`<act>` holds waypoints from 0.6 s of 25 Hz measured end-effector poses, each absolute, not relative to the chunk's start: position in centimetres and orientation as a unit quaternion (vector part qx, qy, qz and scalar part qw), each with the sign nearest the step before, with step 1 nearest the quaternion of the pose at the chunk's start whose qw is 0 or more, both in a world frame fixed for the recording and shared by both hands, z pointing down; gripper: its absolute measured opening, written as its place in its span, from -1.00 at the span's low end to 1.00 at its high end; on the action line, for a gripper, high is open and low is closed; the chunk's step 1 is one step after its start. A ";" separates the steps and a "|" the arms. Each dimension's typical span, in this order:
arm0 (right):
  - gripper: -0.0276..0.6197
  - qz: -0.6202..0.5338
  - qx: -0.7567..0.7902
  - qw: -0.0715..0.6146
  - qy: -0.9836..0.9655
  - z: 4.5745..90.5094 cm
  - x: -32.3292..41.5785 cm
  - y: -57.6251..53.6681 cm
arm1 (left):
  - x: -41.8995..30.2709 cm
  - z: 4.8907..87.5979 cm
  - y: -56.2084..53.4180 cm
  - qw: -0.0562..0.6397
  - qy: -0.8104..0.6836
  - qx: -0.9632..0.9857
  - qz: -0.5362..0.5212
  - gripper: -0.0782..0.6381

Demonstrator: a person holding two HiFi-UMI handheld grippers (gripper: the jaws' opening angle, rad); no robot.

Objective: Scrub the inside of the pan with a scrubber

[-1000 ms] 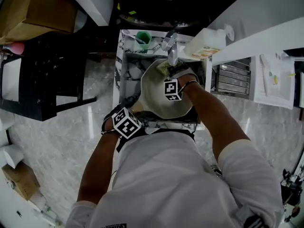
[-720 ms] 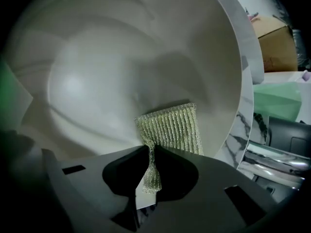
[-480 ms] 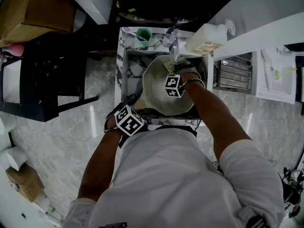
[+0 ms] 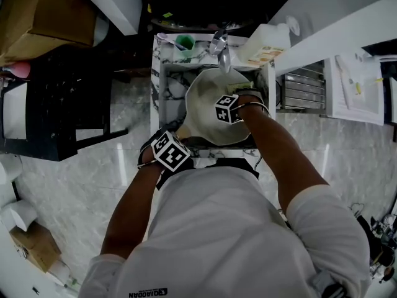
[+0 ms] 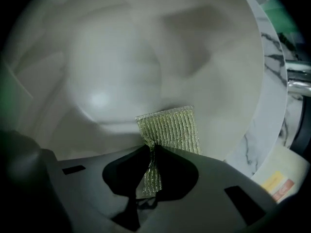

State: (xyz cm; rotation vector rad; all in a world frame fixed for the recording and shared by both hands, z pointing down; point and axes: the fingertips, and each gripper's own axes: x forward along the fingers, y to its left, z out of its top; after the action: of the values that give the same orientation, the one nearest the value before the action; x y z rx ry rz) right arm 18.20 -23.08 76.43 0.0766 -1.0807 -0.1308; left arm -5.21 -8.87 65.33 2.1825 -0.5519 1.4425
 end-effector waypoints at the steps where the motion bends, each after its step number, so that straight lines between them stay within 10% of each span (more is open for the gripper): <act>1: -0.70 -0.045 0.035 0.857 -0.513 76.5 18.4 -22.4 | -5.2 65.3 -8.9 0.231 -0.201 0.794 0.525 -0.23; 15: -0.71 0.199 0.019 0.831 -0.519 76.0 18.0 -13.0 | -5.4 66.0 -8.4 0.231 -0.199 0.792 0.529 -0.23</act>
State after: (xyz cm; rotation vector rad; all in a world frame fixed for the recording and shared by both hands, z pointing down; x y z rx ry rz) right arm 18.01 -13.02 76.03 0.0413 -1.0995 0.4215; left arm -5.42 -8.37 66.02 2.1773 -0.5464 1.4558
